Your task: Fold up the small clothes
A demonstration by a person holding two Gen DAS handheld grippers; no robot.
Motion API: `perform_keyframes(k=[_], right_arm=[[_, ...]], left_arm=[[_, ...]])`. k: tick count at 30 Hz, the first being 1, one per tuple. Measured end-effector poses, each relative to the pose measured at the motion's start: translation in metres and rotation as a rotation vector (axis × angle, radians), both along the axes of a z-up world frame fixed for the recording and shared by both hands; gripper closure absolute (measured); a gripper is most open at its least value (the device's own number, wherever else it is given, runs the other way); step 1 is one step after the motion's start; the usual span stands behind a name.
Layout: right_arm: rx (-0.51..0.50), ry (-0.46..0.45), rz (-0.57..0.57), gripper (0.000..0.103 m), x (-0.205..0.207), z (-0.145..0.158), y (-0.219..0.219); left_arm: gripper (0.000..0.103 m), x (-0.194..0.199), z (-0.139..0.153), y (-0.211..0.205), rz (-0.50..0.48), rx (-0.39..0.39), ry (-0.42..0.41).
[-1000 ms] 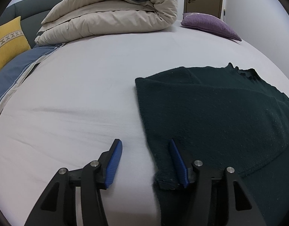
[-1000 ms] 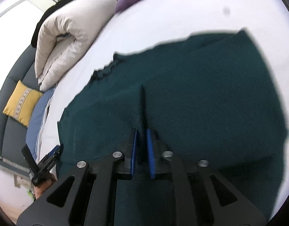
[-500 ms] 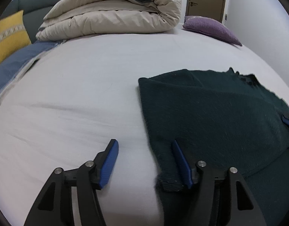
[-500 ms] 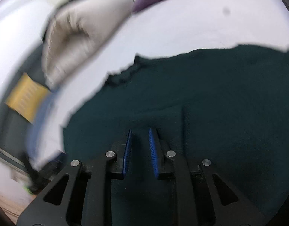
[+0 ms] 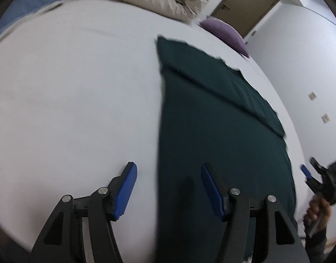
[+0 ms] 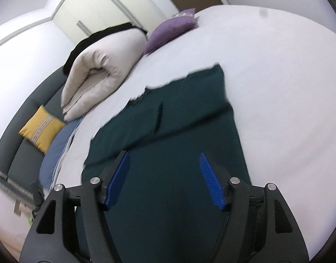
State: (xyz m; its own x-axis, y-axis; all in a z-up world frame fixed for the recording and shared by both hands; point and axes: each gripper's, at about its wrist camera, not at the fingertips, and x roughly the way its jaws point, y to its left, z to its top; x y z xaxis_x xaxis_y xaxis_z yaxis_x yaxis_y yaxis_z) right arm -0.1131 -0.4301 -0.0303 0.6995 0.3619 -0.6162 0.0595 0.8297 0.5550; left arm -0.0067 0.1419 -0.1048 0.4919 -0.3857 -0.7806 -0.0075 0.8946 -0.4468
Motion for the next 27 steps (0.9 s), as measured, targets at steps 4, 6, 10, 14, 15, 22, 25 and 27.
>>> perform_keyframes(k=[4,6,10,14,15,22,25,27], right_arm=[[0.017,0.048,0.04,0.038,-0.047,-0.011,-0.002],[0.049,0.061,0.034,0.038,-0.065,-0.019,-0.008],[0.098,0.095,0.023,0.038,-0.092,-0.033,-0.022],[0.126,0.107,0.041,0.039,-0.11,-0.038,-0.029],[0.133,0.111,0.042,0.039,-0.116,-0.039,-0.032],[0.141,0.148,0.047,0.039,-0.124,-0.039,-0.051],[0.108,0.179,0.062,0.039,-0.125,-0.037,-0.057],[0.08,0.209,0.058,0.039,-0.131,-0.037,-0.064]], left_arm=[[0.039,-0.04,0.002,0.001,-0.024,-0.027,0.03],[0.039,-0.049,0.0,0.003,-0.038,-0.06,0.056],[0.039,-0.059,-0.006,0.002,-0.07,-0.106,0.106],[0.039,-0.067,-0.017,0.001,-0.122,-0.165,0.171],[0.04,-0.068,-0.019,0.003,-0.125,-0.183,0.18],[0.054,-0.064,-0.029,0.012,-0.093,-0.286,0.223],[0.066,-0.066,-0.029,0.008,-0.104,-0.274,0.223],[0.081,-0.061,-0.03,0.002,-0.108,-0.267,0.224]])
